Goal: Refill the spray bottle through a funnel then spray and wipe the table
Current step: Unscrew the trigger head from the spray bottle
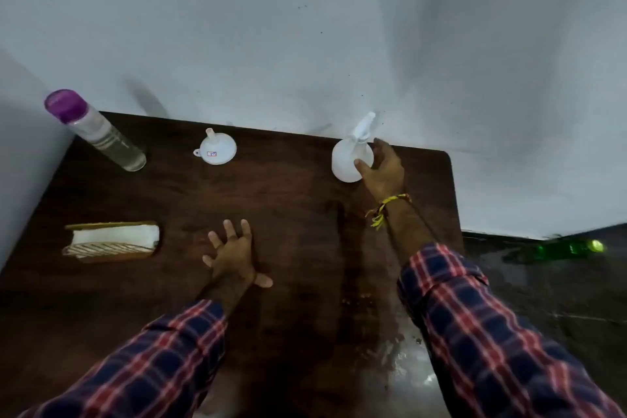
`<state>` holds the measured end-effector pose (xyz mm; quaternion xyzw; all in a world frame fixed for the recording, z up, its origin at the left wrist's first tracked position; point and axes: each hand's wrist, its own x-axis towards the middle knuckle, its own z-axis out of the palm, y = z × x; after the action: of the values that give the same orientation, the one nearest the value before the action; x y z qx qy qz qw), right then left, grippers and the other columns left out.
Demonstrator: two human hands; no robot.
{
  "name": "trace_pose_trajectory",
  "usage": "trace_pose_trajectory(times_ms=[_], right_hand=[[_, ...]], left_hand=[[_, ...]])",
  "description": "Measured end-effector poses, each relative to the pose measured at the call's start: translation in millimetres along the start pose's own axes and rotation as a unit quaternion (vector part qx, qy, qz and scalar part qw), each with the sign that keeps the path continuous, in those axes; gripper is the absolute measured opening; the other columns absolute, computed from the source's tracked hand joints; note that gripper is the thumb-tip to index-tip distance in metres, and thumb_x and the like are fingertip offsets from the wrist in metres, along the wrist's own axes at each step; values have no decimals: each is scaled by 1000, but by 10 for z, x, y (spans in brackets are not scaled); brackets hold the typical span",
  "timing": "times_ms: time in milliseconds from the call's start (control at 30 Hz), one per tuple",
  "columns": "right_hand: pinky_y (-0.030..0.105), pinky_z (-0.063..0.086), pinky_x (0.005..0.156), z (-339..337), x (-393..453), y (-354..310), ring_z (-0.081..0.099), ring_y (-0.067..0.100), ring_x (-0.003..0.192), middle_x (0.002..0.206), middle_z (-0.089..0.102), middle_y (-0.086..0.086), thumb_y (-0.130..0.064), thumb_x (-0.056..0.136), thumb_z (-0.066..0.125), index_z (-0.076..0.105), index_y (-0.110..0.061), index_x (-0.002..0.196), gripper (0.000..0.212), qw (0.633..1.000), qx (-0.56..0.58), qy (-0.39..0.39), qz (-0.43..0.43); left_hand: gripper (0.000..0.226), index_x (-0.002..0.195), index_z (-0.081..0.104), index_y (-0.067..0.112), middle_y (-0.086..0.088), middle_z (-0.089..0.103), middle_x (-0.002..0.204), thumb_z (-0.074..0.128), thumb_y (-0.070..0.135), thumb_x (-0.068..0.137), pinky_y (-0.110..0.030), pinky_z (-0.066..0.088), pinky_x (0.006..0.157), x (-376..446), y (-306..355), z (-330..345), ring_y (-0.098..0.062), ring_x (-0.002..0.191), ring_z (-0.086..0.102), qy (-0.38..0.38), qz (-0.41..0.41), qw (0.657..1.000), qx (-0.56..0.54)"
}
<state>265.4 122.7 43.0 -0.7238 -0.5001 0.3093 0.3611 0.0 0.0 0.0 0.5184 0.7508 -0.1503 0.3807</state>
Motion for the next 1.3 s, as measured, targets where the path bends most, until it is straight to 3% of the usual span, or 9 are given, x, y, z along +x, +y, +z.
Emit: trace_pose_trajectory(times_ms=[133, 367, 500, 733, 833, 933, 1033, 1200, 1300], right_hand=[[33, 44, 103, 132, 152, 11, 55, 21, 123, 131, 63, 4, -16, 81, 75, 58, -13, 133, 55, 999, 15, -27, -24], [21, 43, 81, 107, -198, 96, 64, 18, 102, 107, 70, 0, -22, 82, 75, 64, -11, 112, 33, 998, 4, -1, -66], [3, 41, 76, -3, -908, 136, 61, 7, 95, 103, 67, -11, -21, 84, 74, 63, -15, 113, 32, 997, 12, -11, -82], [43, 51, 93, 145, -2188, 409, 63, 8, 105, 112, 68, -12, -44, 83, 71, 62, -25, 121, 44, 998, -26, -27, -51], [43, 51, 92, 216, -2532, 416, 63, 7, 105, 111, 68, -13, -49, 79, 69, 63, -24, 119, 48, 998, -29, -26, -49], [40, 52, 90, 296, -2795, 351, 62, 7, 103, 111, 67, -11, -55, 79, 68, 64, -24, 117, 49, 997, -33, -39, -52], [37, 52, 86, 388, -2980, 334, 61, 5, 100, 109, 67, -13, -60, 78, 66, 64, -28, 114, 48, 996, -51, -40, -61], [39, 51, 89, 463, -3227, 317, 59, 8, 104, 115, 62, -10, -53, 76, 70, 61, -23, 117, 52, 994, -21, -59, -86], [39, 47, 100, 478, -3303, 384, 52, 9, 120, 132, 53, -9, -64, 66, 72, 50, -26, 132, 79, 988, -22, -137, -68]], left_hand=[[150, 152, -16, 28, -6, -27, 159, 94, 36, 51, -69, 12, 112, 49, -25, 10, -43, 144, -19, -13, -13, 1000, 1], [149, 153, -14, 28, -6, -26, 159, 94, 36, 51, -70, 12, 111, 65, -68, 47, -44, 144, -18, -3, -2, 1000, 5], [148, 153, -15, 28, -7, -26, 159, 94, 37, 52, -70, 11, 111, 34, -76, 22, -44, 144, -19, -8, 10, 1000, 5], [125, 155, -5, 29, -7, -8, 163, 84, 44, 68, -57, 9, 119, -336, -369, 308, -29, 149, -10, 86, 122, 987, -62], [119, 155, 9, 32, 1, 10, 163, 86, 45, 65, -44, 18, 121, -735, -588, 486, -19, 150, 4, 79, 216, 951, -209], [114, 154, 18, 36, 11, 24, 159, 87, 46, 64, -33, 25, 119, -1172, -717, 500, -6, 147, 18, 62, 333, 906, -252], [110, 152, 21, 39, 21, 35, 150, 87, 46, 65, -11, 28, 109, -1446, -745, 430, 10, 137, 31, 71, 378, 879, -283], [65, 135, 56, 28, 14, 64, 126, 83, 34, 76, -24, 50, 96, -1570, -703, 442, 2, 115, 59, 104, 426, 847, -302], [34, 116, 69, 28, 15, 72, 107, 76, 29, 83, -29, 55, 88, -1626, -635, 498, 2, 100, 66, 158, 415, 841, -311]])
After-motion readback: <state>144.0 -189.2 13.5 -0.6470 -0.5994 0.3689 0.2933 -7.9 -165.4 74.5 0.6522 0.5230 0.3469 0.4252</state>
